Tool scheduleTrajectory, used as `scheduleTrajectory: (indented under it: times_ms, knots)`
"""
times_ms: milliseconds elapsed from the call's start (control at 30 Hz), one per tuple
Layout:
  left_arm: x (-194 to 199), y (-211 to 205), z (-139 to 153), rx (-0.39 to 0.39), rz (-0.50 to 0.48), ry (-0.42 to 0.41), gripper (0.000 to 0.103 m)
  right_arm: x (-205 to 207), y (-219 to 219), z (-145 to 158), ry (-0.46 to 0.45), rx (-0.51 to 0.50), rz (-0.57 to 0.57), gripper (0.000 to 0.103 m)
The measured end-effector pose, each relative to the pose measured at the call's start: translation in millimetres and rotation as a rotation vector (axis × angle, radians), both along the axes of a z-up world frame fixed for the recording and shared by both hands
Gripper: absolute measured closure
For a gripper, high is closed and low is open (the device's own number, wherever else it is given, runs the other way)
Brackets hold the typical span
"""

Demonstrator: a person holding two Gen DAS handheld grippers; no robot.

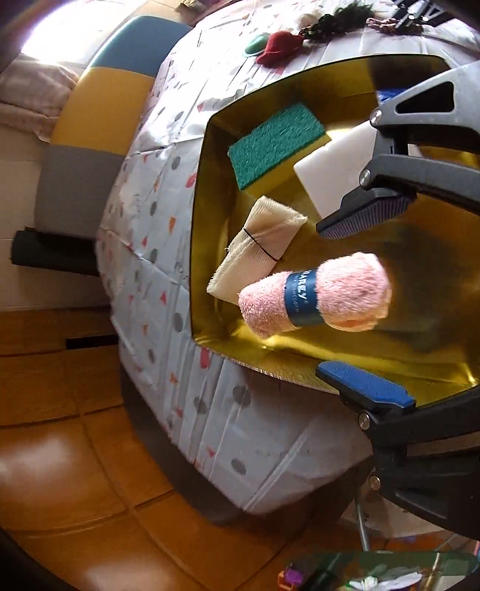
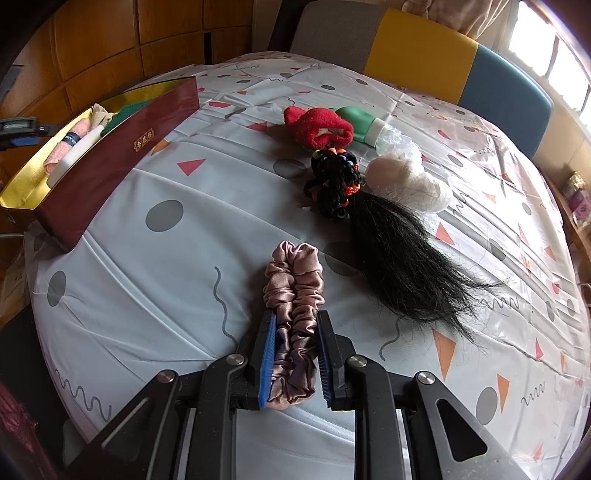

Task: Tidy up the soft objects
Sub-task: 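Lower the pink towel into the tray and open the left tool, then carry the scrunchie into the tray and open the right tool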

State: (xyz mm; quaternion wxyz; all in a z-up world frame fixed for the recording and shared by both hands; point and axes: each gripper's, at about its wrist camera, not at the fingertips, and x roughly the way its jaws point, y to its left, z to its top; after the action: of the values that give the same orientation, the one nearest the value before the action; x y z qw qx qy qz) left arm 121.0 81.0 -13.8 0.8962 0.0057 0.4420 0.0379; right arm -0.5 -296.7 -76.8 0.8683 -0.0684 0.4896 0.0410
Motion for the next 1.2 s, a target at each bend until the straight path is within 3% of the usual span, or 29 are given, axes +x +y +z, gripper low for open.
scheduleTrajectory:
  times_ms: [400,900,1200]
  knots:
    - [-65,-22,25,-0.034,-0.009,-0.126,0.033,-2,4,0,-0.011,-0.035,0.007,0.081]
    - [-83,-11,19,-0.07,0.02,-0.112,0.033,-2,4,-1,-0.006,-0.035,-0.009,0.083]
    - [-86,-1,16,-0.085,0.025,-0.104,0.033,4,4,1,0.034,-0.006,-0.094,0.083]
